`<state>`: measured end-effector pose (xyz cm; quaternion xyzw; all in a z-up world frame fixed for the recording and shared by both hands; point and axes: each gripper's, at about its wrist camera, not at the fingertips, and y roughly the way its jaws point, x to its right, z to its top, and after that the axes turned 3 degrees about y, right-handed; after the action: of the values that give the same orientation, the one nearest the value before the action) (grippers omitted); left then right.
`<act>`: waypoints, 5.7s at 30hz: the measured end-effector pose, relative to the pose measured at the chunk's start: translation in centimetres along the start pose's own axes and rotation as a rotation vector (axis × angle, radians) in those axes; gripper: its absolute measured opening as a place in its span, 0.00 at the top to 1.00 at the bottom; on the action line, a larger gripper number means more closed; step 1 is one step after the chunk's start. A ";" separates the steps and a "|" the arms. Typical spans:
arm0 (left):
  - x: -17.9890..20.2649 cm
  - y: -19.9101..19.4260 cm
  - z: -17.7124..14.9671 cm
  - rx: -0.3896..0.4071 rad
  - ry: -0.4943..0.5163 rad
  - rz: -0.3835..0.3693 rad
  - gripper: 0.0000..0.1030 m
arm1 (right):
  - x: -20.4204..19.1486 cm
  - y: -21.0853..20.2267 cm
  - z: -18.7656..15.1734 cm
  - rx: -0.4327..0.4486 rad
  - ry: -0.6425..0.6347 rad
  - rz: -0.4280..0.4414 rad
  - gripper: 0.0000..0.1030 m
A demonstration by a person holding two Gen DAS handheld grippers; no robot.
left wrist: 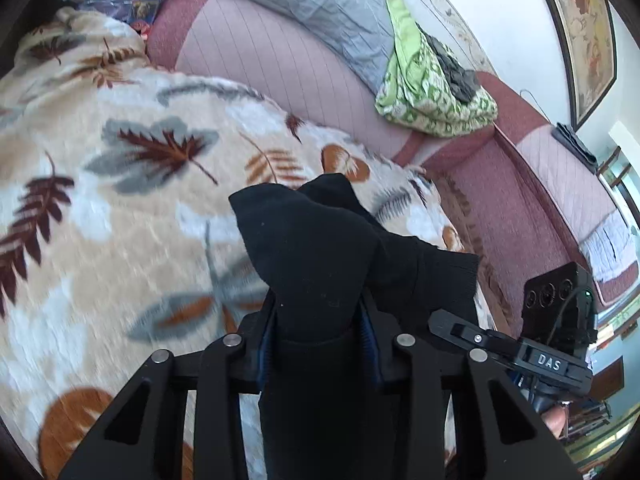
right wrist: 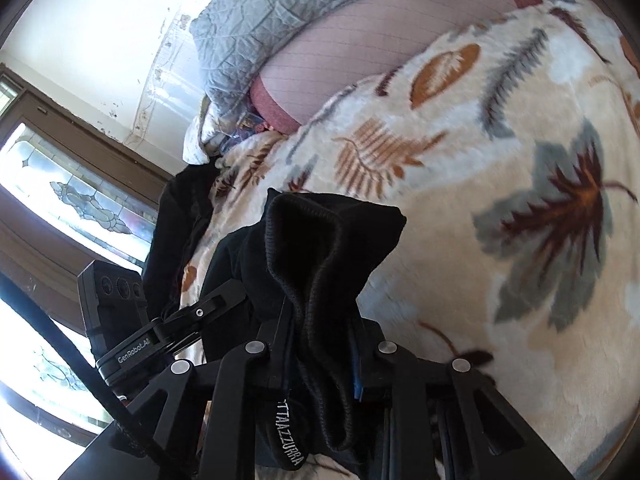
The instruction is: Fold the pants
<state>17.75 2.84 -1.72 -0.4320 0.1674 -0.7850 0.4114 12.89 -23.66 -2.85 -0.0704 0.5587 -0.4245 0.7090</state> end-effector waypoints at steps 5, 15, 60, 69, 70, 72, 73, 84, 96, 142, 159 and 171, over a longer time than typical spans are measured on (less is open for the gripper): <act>-0.8 0.6 2.8 0.044 -0.001 0.043 0.66 | -2.1 1.5 2.7 0.040 -0.038 0.008 0.78; -3.0 3.5 7.5 0.082 0.009 0.121 0.66 | -2.5 5.8 6.9 0.081 -0.024 0.009 0.78; -3.5 1.5 -0.9 -0.009 -0.107 0.292 0.27 | 0.9 6.9 6.7 0.166 -0.014 -0.160 0.44; -1.5 -4.3 -11.3 0.108 -0.055 0.418 0.25 | -2.7 2.4 0.5 0.199 -0.145 -0.236 0.44; -1.6 -4.8 -12.0 0.112 -0.061 0.427 0.25 | -2.7 2.0 -0.5 0.196 -0.145 -0.237 0.44; -1.6 -5.8 -13.2 0.124 -0.070 0.446 0.24 | -2.6 1.4 -2.9 0.183 -0.147 -0.246 0.44; -1.6 -6.1 -13.7 0.129 -0.066 0.466 0.24 | -2.4 1.2 -4.4 0.168 -0.150 -0.257 0.44; 0.1 -6.8 -15.6 0.137 0.034 0.591 0.24 | -0.4 -0.7 -12.5 0.135 -0.187 -0.398 0.42; 1.0 -4.9 -15.4 0.054 0.092 0.636 0.24 | -0.8 -0.2 -12.5 0.176 -0.236 -0.442 0.38; 0.3 -2.5 -15.7 0.029 0.152 0.670 0.06 | 0.1 1.6 -12.4 0.152 -0.244 -0.471 0.30; 0.4 -2.5 -15.7 0.030 0.151 0.671 0.06 | -0.1 1.6 -12.5 0.149 -0.261 -0.484 0.29; 0.4 -2.5 -15.8 0.030 0.151 0.671 0.06 | -0.1 1.6 -12.6 0.149 -0.263 -0.484 0.28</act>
<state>3.53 2.57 -8.98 -0.2873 0.3185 -0.6379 0.6396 3.00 -17.85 -8.30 -0.2039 0.3963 -0.6087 0.6565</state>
